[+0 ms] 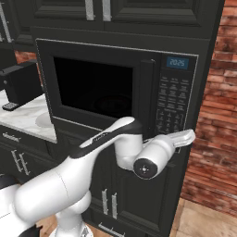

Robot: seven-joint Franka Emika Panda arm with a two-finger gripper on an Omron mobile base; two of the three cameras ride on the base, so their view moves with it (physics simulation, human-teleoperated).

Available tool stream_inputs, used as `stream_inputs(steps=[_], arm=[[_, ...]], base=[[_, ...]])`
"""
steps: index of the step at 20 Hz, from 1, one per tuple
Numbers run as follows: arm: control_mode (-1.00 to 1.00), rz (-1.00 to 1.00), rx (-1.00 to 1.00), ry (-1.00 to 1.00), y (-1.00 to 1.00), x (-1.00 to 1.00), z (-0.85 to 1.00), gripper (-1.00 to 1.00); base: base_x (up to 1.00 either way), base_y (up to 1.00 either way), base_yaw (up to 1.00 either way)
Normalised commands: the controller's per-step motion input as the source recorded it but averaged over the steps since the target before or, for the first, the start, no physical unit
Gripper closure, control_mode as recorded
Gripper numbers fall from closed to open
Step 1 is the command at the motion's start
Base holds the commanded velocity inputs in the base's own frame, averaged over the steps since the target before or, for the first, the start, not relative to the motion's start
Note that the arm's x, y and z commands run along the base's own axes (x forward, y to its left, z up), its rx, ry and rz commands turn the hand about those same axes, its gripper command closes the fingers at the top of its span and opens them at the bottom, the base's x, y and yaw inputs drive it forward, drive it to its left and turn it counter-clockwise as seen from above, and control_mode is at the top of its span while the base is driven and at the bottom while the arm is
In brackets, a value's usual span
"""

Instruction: Pick the marshmallow from the counter and place it in the microwave. Then turn on the microwave.

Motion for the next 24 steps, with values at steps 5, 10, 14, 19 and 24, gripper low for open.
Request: stream_inputs(steps=[5,10,14,19,24], arm=[[-1.0,0.0,0.02,0.0,-0.02,0.11,-0.04,1.0],[-1.0,0.0,0.02,0.0,-0.02,0.11,-0.06,1.0],[-1.0,0.0,0.03,0.0,-0.06,0.1,-0.03,1.0],[-1.0,-0.01,0.03,0.0,-0.08,0.1,-0.02,1.0],[-1.0,-0.01,0.03,0.0,-0.07,0.11,-0.05,1.0]], base=[[0.0,0.0,0.0],[0.0,0.0,0.0],[0.0,0.0,0.0],[0.0,0.0,0.0],[0.0,0.0,0.0]])
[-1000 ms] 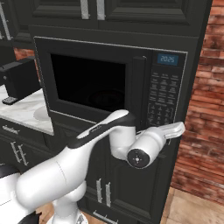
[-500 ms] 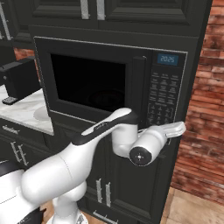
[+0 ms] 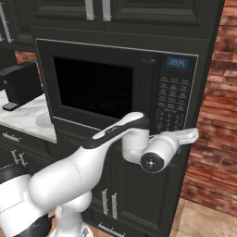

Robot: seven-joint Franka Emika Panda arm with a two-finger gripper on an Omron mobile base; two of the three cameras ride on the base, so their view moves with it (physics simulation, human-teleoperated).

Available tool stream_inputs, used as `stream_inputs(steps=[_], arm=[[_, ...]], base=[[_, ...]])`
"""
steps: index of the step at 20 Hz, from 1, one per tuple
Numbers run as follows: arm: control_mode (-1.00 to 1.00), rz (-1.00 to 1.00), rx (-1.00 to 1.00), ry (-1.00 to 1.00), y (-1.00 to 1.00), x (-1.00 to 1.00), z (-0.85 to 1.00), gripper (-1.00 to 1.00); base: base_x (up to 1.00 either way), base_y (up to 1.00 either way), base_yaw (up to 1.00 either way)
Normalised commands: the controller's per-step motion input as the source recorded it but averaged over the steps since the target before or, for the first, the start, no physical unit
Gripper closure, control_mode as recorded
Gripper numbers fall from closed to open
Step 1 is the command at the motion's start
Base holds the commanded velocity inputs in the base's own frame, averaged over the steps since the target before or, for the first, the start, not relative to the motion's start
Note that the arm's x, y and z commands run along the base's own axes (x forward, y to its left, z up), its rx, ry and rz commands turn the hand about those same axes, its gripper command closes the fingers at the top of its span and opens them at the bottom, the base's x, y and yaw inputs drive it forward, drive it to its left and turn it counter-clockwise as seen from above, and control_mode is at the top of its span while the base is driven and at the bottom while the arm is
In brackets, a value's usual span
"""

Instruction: Pick the marshmallow from the counter and place it in the microwave. Then turn on the microwave.

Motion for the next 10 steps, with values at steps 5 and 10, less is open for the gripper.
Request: stream_inputs(steps=[5,10], arm=[[-1.0,0.0,0.02,0.0,-0.04,0.09,-0.08,1.0],[-1.0,0.0,0.02,0.0,-0.03,0.08,-0.08,1.0]], base=[[0.0,0.0,0.0],[0.0,0.0,0.0]])
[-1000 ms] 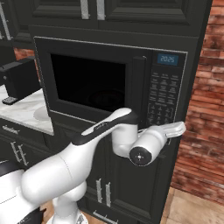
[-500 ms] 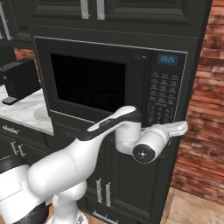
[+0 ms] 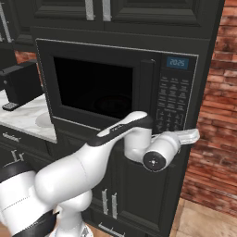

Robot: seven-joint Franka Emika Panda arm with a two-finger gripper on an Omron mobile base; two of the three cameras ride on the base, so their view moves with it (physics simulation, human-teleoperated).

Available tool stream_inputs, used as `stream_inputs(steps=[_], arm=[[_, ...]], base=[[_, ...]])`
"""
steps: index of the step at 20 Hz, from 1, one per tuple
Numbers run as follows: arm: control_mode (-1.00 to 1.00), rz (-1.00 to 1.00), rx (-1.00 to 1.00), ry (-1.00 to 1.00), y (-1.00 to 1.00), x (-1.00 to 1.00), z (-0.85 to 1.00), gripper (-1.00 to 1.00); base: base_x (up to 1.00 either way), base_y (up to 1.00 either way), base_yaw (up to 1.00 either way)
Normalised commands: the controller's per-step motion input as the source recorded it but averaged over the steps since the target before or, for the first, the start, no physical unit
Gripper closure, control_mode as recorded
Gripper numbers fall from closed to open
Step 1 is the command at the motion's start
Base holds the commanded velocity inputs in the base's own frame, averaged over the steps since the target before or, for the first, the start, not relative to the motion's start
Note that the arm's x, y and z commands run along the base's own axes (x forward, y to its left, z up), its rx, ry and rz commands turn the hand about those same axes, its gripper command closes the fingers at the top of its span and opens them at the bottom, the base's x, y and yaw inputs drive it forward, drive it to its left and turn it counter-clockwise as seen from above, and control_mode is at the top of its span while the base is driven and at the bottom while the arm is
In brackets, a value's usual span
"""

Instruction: Pick the marshmallow from the counter and place it in the microwave. Then turn on the microwave.

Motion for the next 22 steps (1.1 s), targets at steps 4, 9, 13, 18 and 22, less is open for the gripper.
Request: stream_inputs(steps=[4,9,13,18,22], arm=[[-1.0,0.0,0.02,0.0,-0.04,0.09,-0.07,1.0],[-1.0,0.0,0.01,-0.01,-0.02,0.11,-0.09,1.0],[-1.0,0.0,0.01,-0.01,-0.02,0.12,-0.1,1.0],[-1.0,0.0,0.01,0.0,0.0,0.12,-0.12,1.0],[-1.0,0.0,0.0,-0.03,0.0,-0.08,-0.06,1.0]], base=[[0.0,0.0,0.0],[0.0,0.0,0.0],[0.0,0.0,0.0],[0.0,0.0,0.0],[0.0,0.0,0.0]])
